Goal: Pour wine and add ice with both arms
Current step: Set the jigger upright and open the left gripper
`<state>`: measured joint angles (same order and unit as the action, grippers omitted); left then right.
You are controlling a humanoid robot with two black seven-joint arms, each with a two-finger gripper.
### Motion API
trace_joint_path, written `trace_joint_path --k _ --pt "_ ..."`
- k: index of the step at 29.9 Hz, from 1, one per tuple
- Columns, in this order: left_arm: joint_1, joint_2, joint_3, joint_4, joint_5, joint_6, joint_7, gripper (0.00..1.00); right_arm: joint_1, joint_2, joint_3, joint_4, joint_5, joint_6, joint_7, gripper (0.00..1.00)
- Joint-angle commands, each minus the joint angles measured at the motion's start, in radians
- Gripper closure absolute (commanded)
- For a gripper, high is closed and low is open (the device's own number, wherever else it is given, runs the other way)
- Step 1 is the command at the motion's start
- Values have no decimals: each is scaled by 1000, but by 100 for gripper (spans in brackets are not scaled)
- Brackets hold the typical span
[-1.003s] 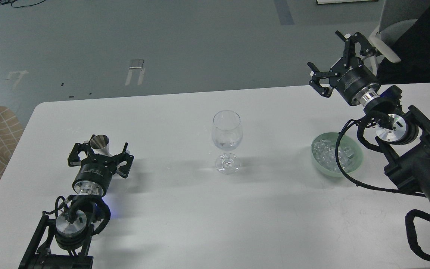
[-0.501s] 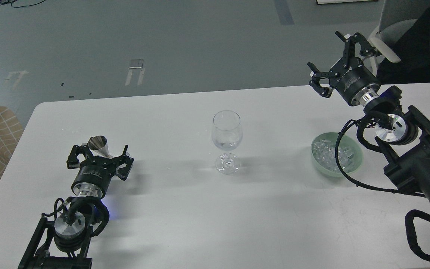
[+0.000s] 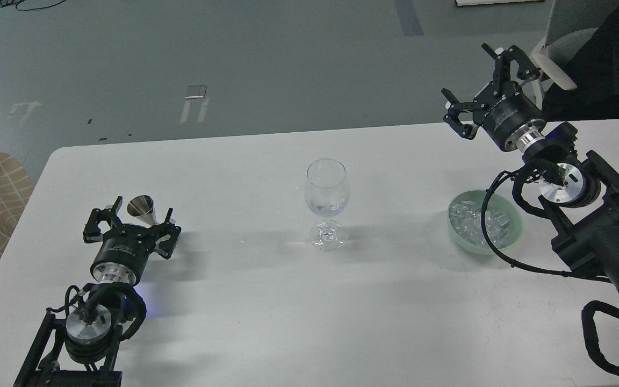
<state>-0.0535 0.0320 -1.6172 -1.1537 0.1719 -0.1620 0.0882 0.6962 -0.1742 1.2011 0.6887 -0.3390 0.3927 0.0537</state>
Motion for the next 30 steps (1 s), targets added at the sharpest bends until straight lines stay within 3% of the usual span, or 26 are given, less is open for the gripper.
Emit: trace_joint_path --k 1,30 --pt "14 0 -3 -6 0 -1 11 2 2 1 0 0 0 0 0 0" --pt "76 3 -7 -210 -5 35 56 2 5 9 0 0 0 0 0 0"
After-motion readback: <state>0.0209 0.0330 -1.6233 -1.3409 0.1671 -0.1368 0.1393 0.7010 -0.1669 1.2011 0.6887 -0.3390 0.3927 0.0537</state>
